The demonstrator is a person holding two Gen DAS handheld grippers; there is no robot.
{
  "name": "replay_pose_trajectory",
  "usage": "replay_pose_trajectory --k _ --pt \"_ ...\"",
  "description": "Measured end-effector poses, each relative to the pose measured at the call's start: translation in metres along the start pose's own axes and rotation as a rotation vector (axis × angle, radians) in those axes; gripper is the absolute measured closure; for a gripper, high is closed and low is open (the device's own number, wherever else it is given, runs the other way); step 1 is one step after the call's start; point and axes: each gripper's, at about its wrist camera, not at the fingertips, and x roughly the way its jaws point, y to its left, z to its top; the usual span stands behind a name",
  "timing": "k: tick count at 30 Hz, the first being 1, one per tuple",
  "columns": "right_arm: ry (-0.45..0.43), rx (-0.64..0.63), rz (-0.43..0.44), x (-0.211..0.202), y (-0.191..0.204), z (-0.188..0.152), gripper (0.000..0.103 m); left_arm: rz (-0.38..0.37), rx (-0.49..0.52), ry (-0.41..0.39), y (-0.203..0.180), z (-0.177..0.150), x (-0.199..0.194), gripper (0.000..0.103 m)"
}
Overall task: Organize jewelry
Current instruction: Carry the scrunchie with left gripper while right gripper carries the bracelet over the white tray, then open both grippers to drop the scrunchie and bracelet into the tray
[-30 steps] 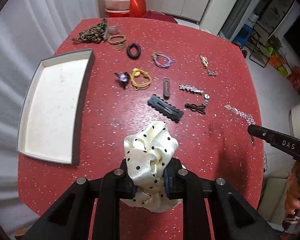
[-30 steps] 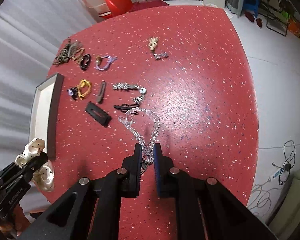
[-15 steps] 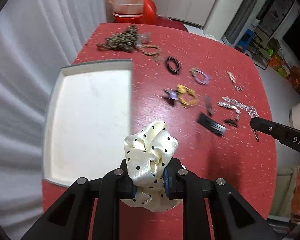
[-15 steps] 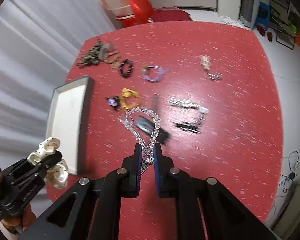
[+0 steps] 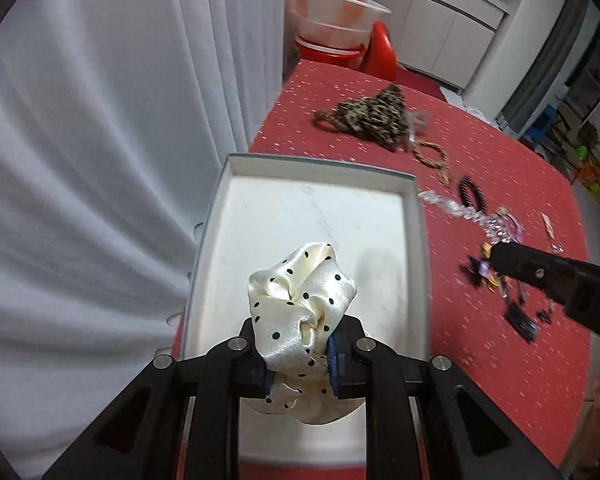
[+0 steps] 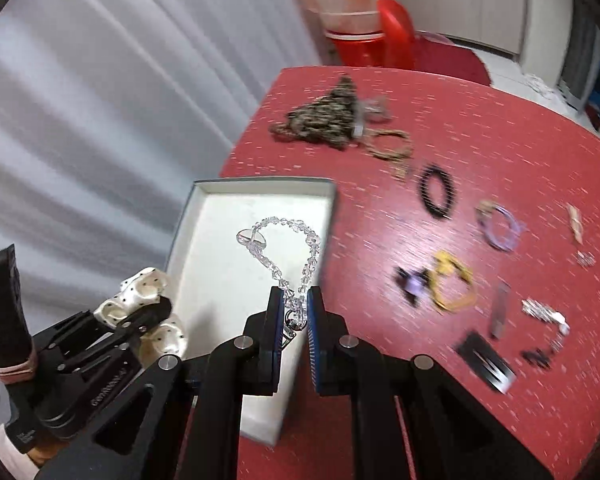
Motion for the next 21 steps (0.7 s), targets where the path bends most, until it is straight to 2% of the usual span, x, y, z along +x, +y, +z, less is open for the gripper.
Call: replay_pose_trajectory --k 9,13,19,20,21 --pt "0.029 0.053 -0.007 0.063 0.006 0.017 0.091 0.008 -0.033 0.003 0.016 0.022 0.061 0.082" --pt "0.039 0.035 -0.012 0.088 0.008 0.025 0.091 0.034 -0.01 -0.001 0.017 0.027 0.08 0.082" --pt "0.078 0.027 -0.028 0.122 0.01 0.027 0.091 0.057 -0.04 0.012 0.023 0.027 0.104 0.081" --pt "0.088 0.026 -0.031 0.127 0.01 0.026 0.091 0.063 -0.042 0.008 0.023 0.027 0.105 0.075" --pt "0.096 0.026 -0.033 0.131 0.01 0.026 0.091 0.073 -0.042 0.001 0.023 0.026 0.105 0.058"
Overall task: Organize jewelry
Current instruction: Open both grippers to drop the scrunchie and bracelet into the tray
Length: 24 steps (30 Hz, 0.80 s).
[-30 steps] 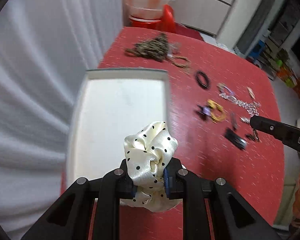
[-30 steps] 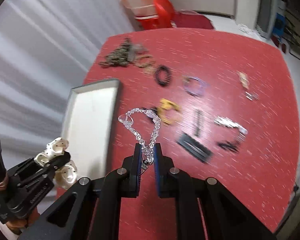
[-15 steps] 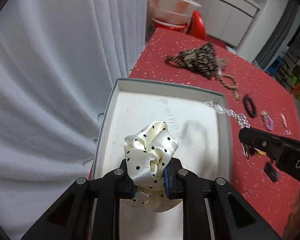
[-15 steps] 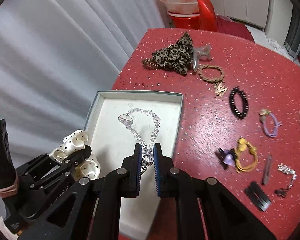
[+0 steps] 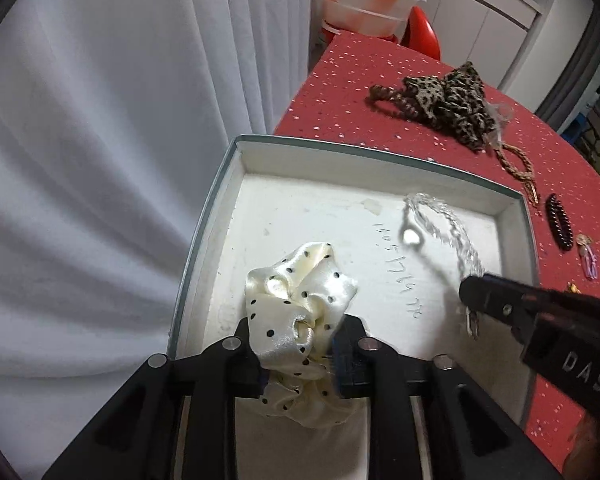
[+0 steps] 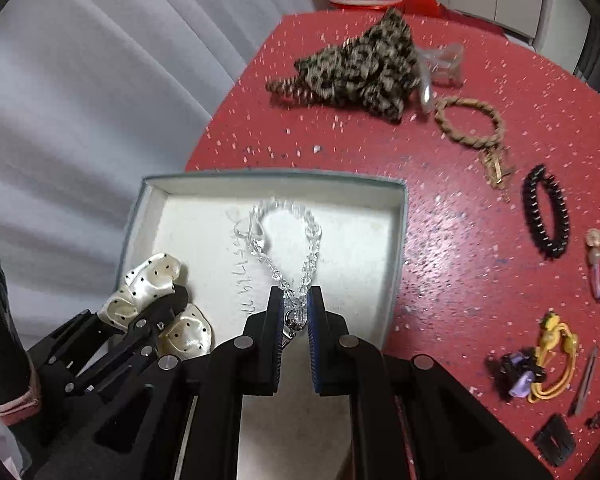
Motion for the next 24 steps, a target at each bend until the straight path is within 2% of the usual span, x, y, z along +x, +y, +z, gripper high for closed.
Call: replay_pose_trajectory --k 2,10,12,14,15,24 --pt "0.014 0.0 -0.007 0.006 0.0 -0.002 0.091 0.018 0.002 -0.018 0.0 -0.001 -0.001 0.039" --pt "0.024 -0.005 -0.006 0.009 0.004 -0.002 0.088 0.029 0.0 0.007 0.0 -0.008 0.0 0.037" --pt "0.031 0.001 0.008 0.009 0.002 -0.001 0.081 0.035 -0.002 -0.003 -0.001 -0.007 -0.003 0.005" --pt "0.024 0.002 0.011 0.004 0.002 0.0 0.06 0.027 0.0 -0.037 -0.002 -0.008 -0.012 0.003" --pt "0.013 0.003 0.023 -0.001 0.001 0.0 0.057 0.027 0.012 -0.043 -0.005 -0.009 -0.015 0.003" --pt "-0.054 0.019 0.056 -0.048 -0.004 -0.011 0.045 0.024 0.045 -0.033 -0.011 -0.022 -0.037 0.004"
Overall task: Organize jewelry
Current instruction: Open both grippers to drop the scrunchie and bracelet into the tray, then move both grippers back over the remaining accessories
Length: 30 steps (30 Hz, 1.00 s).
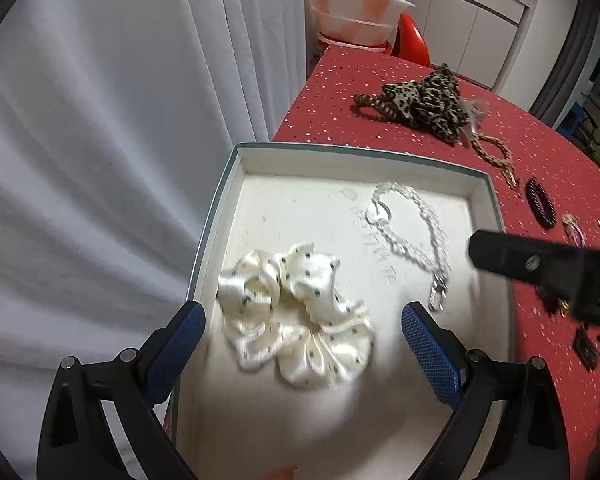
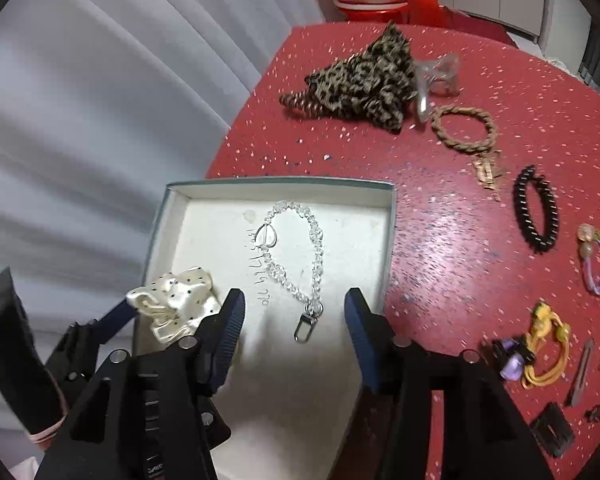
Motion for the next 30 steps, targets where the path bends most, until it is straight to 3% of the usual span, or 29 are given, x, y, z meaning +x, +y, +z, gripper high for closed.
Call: replay_pose_trajectory --k 9,18,20,30 --pt "0.014 0.084 -0.077 -0.052 -0.029 -0.049 0.043 -0.013 0.036 0.059 -0.01 -0.04 -0.035 0.004" --pt "0.047 0.211 -0.175 -0.095 -0.08 -0.109 0.042 -0.082 0.099 0.11 -0.037 -0.063 -0.066 0.004" --pt "0.044 0.244 -0.188 -0.107 -0.09 -0.121 0.027 -0.098 0.113 0.112 -0.045 -0.063 -0.073 0.004" --pt "0.021 0.374 -0.234 -0.144 -0.149 -0.161 0.021 -0.135 0.204 0.116 -0.108 -0.064 -0.088 0.004"
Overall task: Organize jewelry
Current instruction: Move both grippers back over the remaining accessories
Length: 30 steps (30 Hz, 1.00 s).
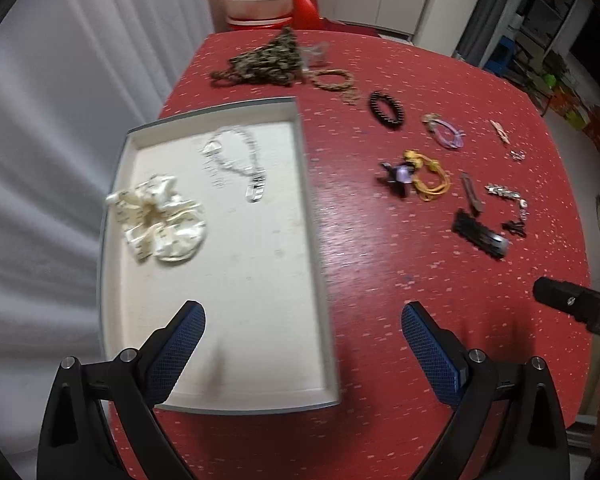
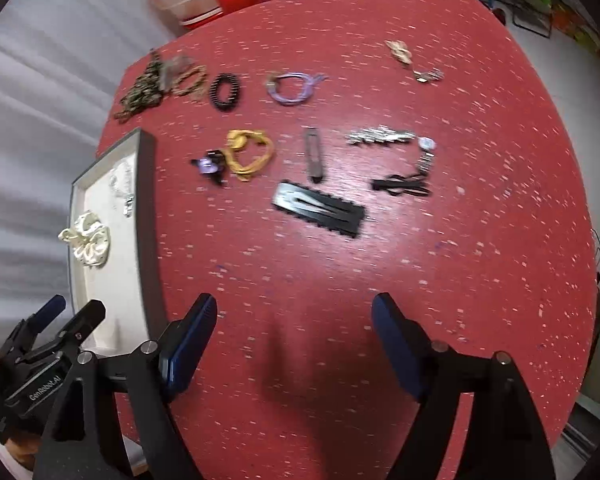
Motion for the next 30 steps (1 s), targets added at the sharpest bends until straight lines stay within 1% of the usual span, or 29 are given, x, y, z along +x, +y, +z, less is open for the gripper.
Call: replay_pose_trajectory --k 6,7,11,17,23,30 --pt "0.022 0.015 0.004 0.002 -0.038 0.009 0.02 -0.011 -0.014 0.005 -0.039 0.012 -0.004 0.004" --pt "0.02 0.013 0.007 0.001 -0.043 0.012 0.018 -0.011 -0.017 0.008 -0.042 0.013 -0.003 0.004" --pt "0.004 0.003 0.004 -0.005 -0.065 0.028 0.017 -0.014 -0.039 0.022 -0.065 0.024 0.005 0.004" --pt "-0.003 0.005 -0.009 -0.004 -0.097 0.047 0.017 -0.02 -0.077 0.029 -0.089 0.043 0.023 0.004" --pt "-0.008 -0.001 -0.028 0.004 -0.123 0.072 0.017 -0.027 -0.136 0.029 -0.094 0.064 0.044 0.004" --pt "-0.026 -0.018 -0.049 0.017 -0.133 0.108 0.017 -0.02 -0.181 0.025 -0.088 0.079 0.071 0.004"
